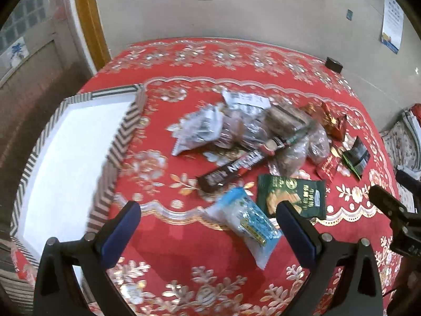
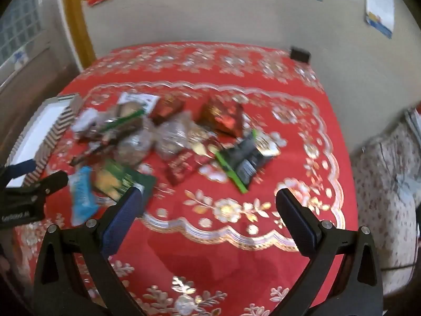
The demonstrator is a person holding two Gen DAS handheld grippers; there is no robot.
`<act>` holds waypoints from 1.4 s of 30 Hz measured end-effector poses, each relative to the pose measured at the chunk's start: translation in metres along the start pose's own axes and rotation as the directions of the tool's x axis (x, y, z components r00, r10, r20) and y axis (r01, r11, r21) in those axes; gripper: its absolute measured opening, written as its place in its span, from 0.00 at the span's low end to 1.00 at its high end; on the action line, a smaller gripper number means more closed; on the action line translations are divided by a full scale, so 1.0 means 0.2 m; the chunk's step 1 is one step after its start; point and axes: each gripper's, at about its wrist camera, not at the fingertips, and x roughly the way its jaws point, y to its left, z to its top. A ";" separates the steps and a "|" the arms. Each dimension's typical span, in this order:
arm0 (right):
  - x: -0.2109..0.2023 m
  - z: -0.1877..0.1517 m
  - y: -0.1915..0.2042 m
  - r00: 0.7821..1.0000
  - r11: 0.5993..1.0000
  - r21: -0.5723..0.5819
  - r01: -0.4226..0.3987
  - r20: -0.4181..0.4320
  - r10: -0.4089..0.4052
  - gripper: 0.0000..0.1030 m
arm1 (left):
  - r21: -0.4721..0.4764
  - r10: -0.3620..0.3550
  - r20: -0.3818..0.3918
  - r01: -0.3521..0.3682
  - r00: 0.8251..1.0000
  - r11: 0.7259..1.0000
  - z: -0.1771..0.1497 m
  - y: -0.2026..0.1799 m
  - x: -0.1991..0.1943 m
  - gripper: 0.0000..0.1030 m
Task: Organize snacks
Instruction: 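Move both tools over the snack pile toward the white wrapped bun, then grasp the white wrapped bun with left tool while right tool grasps blue Sachima pack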
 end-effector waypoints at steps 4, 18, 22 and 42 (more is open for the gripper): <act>-0.10 0.06 0.06 0.996 0.996 -0.044 -0.079 0.024 0.080 1.00 | -0.017 -0.014 0.007 0.014 1.000 1.000 0.03 0.05 -0.07 1.00; -0.06 0.12 0.17 0.991 0.991 -0.003 -0.135 0.006 0.135 1.00 | -0.070 -0.020 -0.026 0.018 0.999 0.997 0.02 0.24 0.04 1.00; -0.01 0.07 0.14 0.990 0.990 0.062 -0.128 -0.043 0.131 1.00 | -0.059 -0.036 -0.061 0.032 0.997 0.998 0.08 0.27 0.13 1.00; -0.01 0.06 0.42 0.995 0.995 0.032 -0.097 -0.007 0.097 1.00 | 0.039 -0.176 -0.067 0.179 0.982 0.983 0.45 0.24 0.32 1.00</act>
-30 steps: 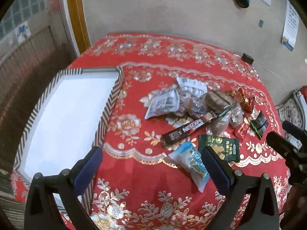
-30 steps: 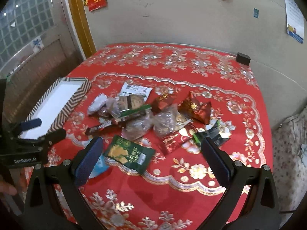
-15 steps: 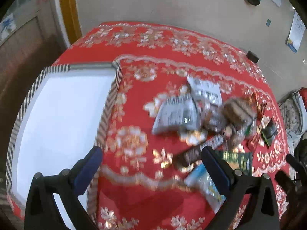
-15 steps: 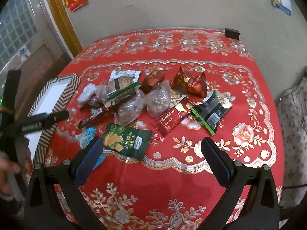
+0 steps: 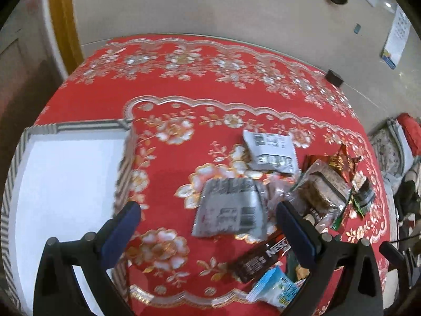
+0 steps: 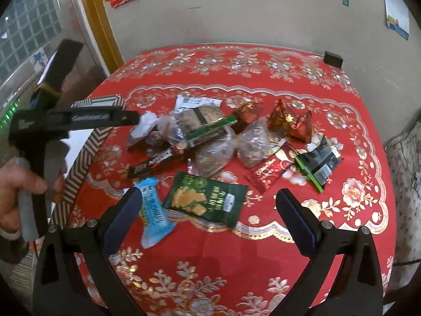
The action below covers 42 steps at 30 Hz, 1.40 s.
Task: Organize snacks
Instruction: 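Grasp the white wrapped bun with left tool while right tool grasps blue Sachima pack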
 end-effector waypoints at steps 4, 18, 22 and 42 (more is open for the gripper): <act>-0.01 -0.01 0.03 1.000 1.000 0.001 0.003 0.006 -0.003 1.00 | 0.045 -0.043 -0.015 0.044 0.999 0.998 0.02 -0.04 0.04 1.00; 0.00 -0.02 0.06 1.000 1.000 0.002 -0.014 0.000 0.014 0.98 | 0.073 -0.141 -0.057 0.145 0.988 0.987 0.00 0.01 0.12 0.53; 0.02 -0.02 0.12 0.998 0.997 -0.044 -0.064 -0.010 0.063 0.96 | 0.103 -0.121 -0.063 0.127 0.991 0.987 -0.03 0.03 0.10 0.46; 0.31 -0.01 0.33 0.964 0.955 -0.197 -0.223 -0.189 0.186 0.61 | 0.073 -0.092 -0.077 0.098 0.993 0.993 -0.01 0.05 0.11 0.52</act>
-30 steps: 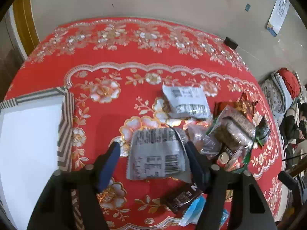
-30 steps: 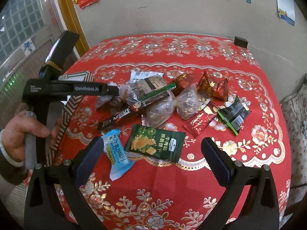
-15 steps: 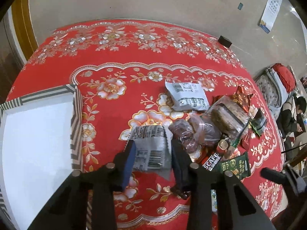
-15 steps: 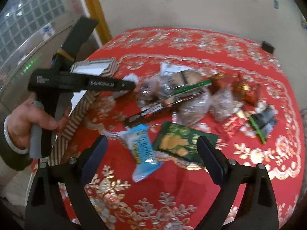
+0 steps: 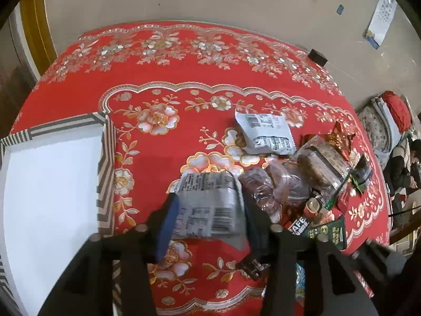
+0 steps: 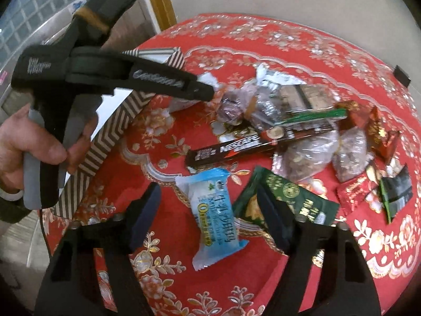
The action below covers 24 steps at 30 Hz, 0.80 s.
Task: Organize snacks
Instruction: 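Grasp the white wrapped bun with left tool while right tool grasps blue Sachima pack, then carry both packs to the white tray and open both tools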
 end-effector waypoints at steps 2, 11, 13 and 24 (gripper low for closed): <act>0.04 0.00 0.02 1.000 1.000 -0.013 0.005 -0.020 -0.005 0.57 | -0.009 0.002 -0.008 -0.002 1.000 1.000 0.00 0.00 0.02 0.56; 0.08 -0.02 0.05 0.997 0.997 -0.055 0.057 -0.043 -0.059 0.31 | -0.037 0.034 -0.018 -0.035 0.999 0.999 0.01 0.02 0.06 0.66; 0.08 -0.02 0.04 0.997 0.996 -0.059 0.061 -0.044 -0.064 0.31 | -0.017 0.043 -0.019 -0.044 0.999 0.999 -0.01 0.01 0.06 0.66; 0.06 -0.05 0.03 0.997 0.997 -0.046 0.058 -0.044 -0.060 0.31 | 0.190 0.110 -0.055 -0.098 0.992 0.977 -0.05 -0.10 0.10 0.66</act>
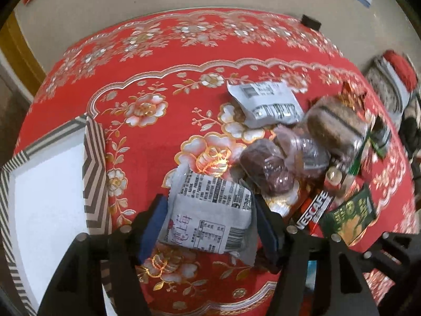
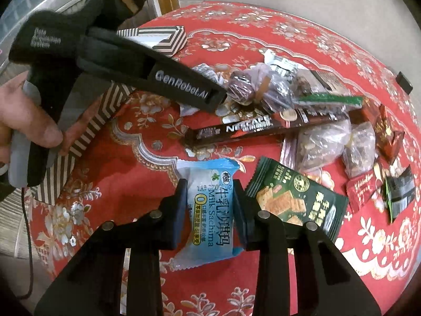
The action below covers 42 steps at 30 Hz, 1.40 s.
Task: Organize snacks
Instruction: 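Carry both packs to the white tray and open both tools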
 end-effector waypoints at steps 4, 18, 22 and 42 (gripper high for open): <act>-0.03 -0.05 -0.01 1.000 1.000 0.007 0.003 0.011 -0.004 0.30 | 0.016 0.021 0.009 -0.021 1.000 1.000 -0.01 0.00 -0.01 0.57; -0.14 -0.06 -0.05 0.998 0.999 0.043 0.015 0.053 -0.017 0.30 | -0.017 0.037 0.068 -0.036 0.997 0.999 -0.05 -0.04 -0.13 0.54; -0.16 -0.05 -0.09 0.998 0.997 0.071 0.024 0.064 -0.028 0.30 | -0.038 0.047 0.081 -0.044 0.996 0.998 -0.06 -0.04 -0.17 0.54; -0.16 0.25 -0.01 0.989 0.994 0.113 0.009 0.147 -0.025 0.30 | -0.151 0.142 0.156 -0.119 0.978 0.981 -0.11 0.25 -0.41 0.54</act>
